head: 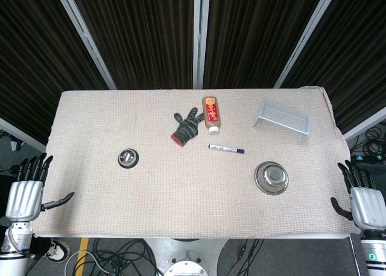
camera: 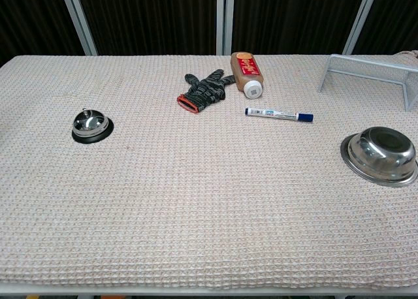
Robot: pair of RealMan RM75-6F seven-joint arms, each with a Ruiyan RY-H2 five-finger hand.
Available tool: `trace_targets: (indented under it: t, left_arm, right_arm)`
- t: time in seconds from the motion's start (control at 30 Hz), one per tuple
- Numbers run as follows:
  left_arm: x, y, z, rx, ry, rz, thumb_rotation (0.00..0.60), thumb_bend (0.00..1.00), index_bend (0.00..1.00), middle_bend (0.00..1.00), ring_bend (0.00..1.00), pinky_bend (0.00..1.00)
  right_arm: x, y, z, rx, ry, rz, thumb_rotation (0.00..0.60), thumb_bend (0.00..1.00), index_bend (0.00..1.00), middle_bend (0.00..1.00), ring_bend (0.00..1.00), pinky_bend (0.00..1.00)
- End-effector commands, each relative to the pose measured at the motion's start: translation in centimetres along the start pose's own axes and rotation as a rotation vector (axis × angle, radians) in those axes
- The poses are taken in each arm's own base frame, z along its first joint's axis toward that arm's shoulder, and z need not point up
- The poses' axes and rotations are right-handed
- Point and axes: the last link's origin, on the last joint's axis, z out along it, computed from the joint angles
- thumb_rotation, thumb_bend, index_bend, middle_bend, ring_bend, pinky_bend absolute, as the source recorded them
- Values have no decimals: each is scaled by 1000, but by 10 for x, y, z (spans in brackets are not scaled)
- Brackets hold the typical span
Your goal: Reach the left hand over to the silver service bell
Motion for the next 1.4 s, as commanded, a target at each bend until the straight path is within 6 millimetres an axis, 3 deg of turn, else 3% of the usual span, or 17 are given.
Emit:
trace_targets:
  t: [0.03, 0.53, 0.77, 0.9, 1.07, 1.4]
  left_arm:
    - [0, 0, 0, -1, 0, 1, 128, 0, 0, 0, 0, 0]
    - [-7, 14, 19, -65, -41, -4, 127, 0, 0, 0, 0, 0]
    - [-28, 41, 51, -137, -94, -29, 127, 0, 0, 0, 0, 0]
    - [-45, 62, 68, -177, -143, -43, 168, 0, 0, 0, 0, 0]
    - [-63, 88, 89, -205, -179, -68, 170, 0, 0, 0, 0, 0]
    - [-92, 125, 117, -244, -235, -66, 170, 0, 0, 0, 0, 0]
  right_arm:
    - [0, 0, 0, 0, 1, -1, 600, 228, 0, 0, 0, 0]
    - [2, -2, 1, -2, -2, -5, 600, 228, 0, 0, 0, 0]
    - [1, -2, 2, -6, 2, -3, 600, 228, 0, 0, 0, 0]
    - [-2, -2, 2, -4, -11, -7, 600, 228, 0, 0, 0, 0]
    - [0, -3, 3, 3, -6, -16, 600, 228, 0, 0, 0, 0]
    - [0, -9, 4, 21, -8, -23, 600, 227, 0, 0, 0, 0]
